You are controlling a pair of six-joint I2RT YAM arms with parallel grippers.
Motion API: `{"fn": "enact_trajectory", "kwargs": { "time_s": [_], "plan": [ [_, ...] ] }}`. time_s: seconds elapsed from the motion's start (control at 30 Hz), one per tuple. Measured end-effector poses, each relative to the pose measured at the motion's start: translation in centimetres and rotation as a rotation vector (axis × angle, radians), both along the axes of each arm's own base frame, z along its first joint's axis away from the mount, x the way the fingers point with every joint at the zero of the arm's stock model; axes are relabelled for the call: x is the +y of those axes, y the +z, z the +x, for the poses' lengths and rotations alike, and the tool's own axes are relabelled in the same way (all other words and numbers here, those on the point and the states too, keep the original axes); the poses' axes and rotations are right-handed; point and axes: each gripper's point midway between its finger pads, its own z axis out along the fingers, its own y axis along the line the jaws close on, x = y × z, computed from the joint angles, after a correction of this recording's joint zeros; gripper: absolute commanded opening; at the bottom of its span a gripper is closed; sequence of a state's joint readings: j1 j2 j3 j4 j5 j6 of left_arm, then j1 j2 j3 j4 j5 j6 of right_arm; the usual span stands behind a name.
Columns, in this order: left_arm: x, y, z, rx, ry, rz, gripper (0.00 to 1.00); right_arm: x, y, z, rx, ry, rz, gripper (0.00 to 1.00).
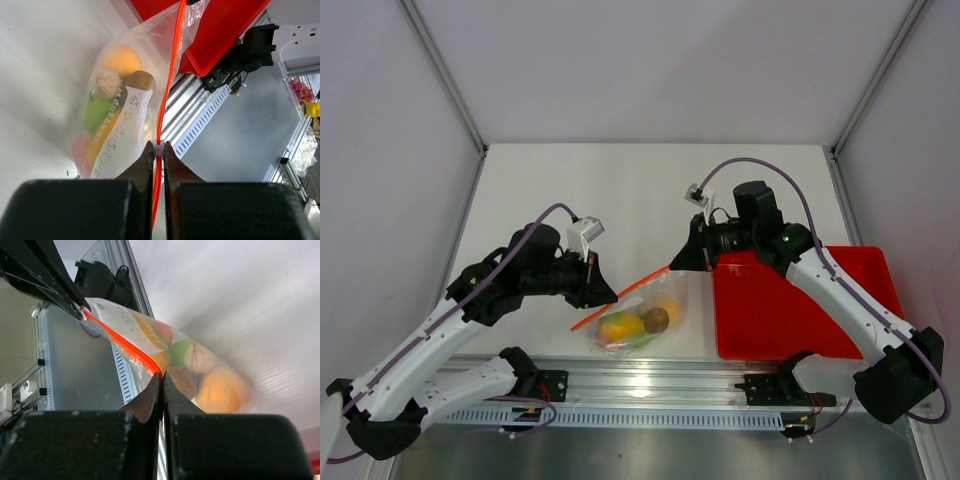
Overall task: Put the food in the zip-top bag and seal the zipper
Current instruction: Zip the zipper food storage bag at the center of the board.
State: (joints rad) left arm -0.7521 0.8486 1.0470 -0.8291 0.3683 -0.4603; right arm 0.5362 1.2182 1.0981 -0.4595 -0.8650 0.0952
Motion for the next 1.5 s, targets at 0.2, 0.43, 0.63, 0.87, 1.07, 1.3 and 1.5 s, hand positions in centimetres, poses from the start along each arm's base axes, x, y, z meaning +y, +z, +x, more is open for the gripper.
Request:
{"fn": "enact_trajectory", "kwargs": {
  "time_s": [0.2,0.43,0.63,0.87,1.07,1.3,1.5],
  "plan": [
    [0.2,-0.3,-0.2,0.004,-0.007,0.016,0.01,-0.4,-0.3,-0.2,0.01,-0.011,-0.064,0.36],
    [0.5,-0.6,-0.4,0.0,-0.021,0.036,0.01,1.6,2.5,1.0,-0.129,0.016,-0.143,0.6],
    [0.6,-0.4,-0.4,-0.012,-0.03,0.04,0.01,3.2,4.0,2.0,-0.184,0.07,-0.145,0.65],
    [0.6,-0.4,-0.4,-0.013,-0.031,0.04,0.01,6.1,2.8,-0.4,-0.136,0.253,-0.154,0.61],
    [0.6,-0.4,-0.4,-0.015,-0.032,0.04,0.01,7.8,0.5,-3.5,-0.052,0.394,-0.182,0.59],
    [0.6,-0.2,-0.4,-0.025,-0.036,0.038,0.01,8.4,-0.1,-5.6,-0.026,0.461,-0.193,0.46],
    [0.7,-0.1,-0.4,-0.028,-0.035,0.036,0.0,8.5,-0.2,-6.0,-0.026,0.474,-0.197,0.24]
  ]
}}
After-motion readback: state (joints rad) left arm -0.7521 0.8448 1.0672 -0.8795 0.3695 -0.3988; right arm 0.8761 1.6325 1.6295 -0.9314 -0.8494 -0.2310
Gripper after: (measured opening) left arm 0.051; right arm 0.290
